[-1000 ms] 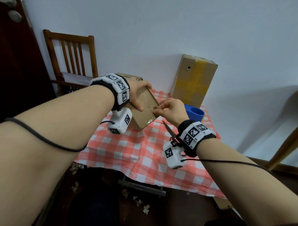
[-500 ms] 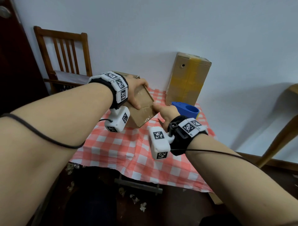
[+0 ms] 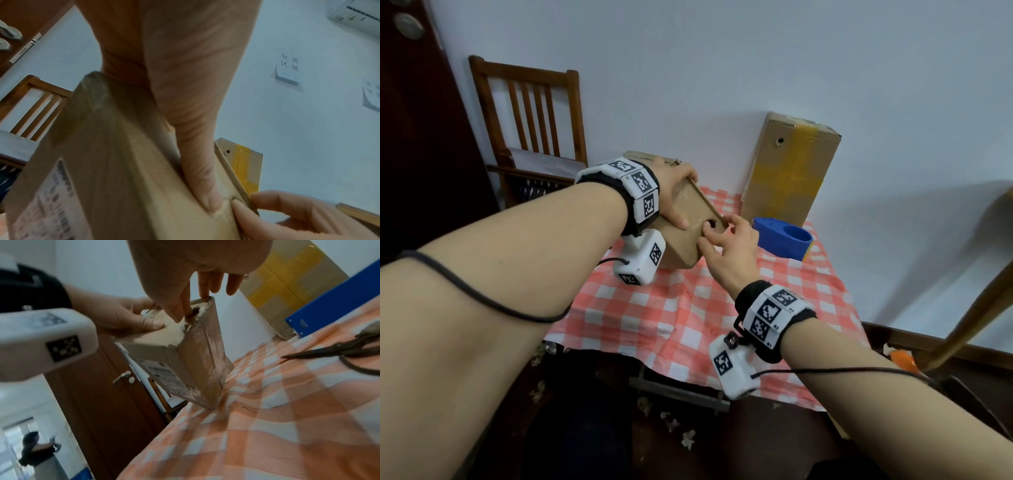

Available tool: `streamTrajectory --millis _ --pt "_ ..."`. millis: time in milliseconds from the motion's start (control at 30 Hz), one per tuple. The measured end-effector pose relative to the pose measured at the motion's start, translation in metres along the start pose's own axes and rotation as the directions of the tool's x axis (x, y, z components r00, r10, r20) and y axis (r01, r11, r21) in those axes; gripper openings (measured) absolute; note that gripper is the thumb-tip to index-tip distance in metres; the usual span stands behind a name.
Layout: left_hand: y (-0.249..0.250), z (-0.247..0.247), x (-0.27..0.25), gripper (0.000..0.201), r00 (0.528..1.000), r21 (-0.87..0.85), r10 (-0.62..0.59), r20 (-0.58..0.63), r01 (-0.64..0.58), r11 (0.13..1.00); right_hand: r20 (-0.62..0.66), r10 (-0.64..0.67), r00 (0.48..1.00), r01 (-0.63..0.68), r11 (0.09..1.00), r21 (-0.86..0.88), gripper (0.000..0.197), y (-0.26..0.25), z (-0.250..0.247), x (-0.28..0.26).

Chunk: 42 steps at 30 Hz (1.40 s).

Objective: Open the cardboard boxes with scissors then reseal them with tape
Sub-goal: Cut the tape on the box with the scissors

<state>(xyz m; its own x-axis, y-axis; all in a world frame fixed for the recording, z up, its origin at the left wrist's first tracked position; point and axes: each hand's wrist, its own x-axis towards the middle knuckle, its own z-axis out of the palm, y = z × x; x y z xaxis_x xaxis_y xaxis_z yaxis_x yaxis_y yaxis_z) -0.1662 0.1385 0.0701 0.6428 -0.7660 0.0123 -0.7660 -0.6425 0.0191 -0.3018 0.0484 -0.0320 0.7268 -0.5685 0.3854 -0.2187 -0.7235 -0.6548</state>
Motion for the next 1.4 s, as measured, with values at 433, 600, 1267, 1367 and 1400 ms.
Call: streamTrajectory --millis 433,600,1267,1367,1400 --pt "0.000 0.003 -0.007 0.093 0.997 -0.042 -0.070 0.030 0.071 0.997 -0.115 0.168 0.979 -0.169 0.986 -0.003 0.023 -0.009 -0.021 0.034" --pt "-0.003 0.003 -0.008 0.094 0.996 -0.068 -0.083 0.034 0.085 0.994 -0.061 0.136 0.989 -0.137 0.990 -0.020 0.028 -0.010 -0.018 0.035" --pt "-0.006 0.004 -0.011 0.094 0.996 -0.088 -0.085 0.019 0.087 0.992 -0.046 0.220 0.974 -0.207 0.958 0.201 0.035 -0.007 -0.013 0.047" --pt "-0.006 0.004 -0.011 0.094 0.996 -0.090 -0.084 0.016 0.085 0.992 -0.027 0.278 0.960 -0.263 0.934 0.243 0.041 -0.006 -0.012 0.051" --pt "-0.006 0.004 -0.011 0.094 0.996 -0.087 -0.083 0.016 0.084 0.993 -0.015 0.296 0.955 -0.283 0.926 0.248 0.040 -0.006 -0.013 0.051"
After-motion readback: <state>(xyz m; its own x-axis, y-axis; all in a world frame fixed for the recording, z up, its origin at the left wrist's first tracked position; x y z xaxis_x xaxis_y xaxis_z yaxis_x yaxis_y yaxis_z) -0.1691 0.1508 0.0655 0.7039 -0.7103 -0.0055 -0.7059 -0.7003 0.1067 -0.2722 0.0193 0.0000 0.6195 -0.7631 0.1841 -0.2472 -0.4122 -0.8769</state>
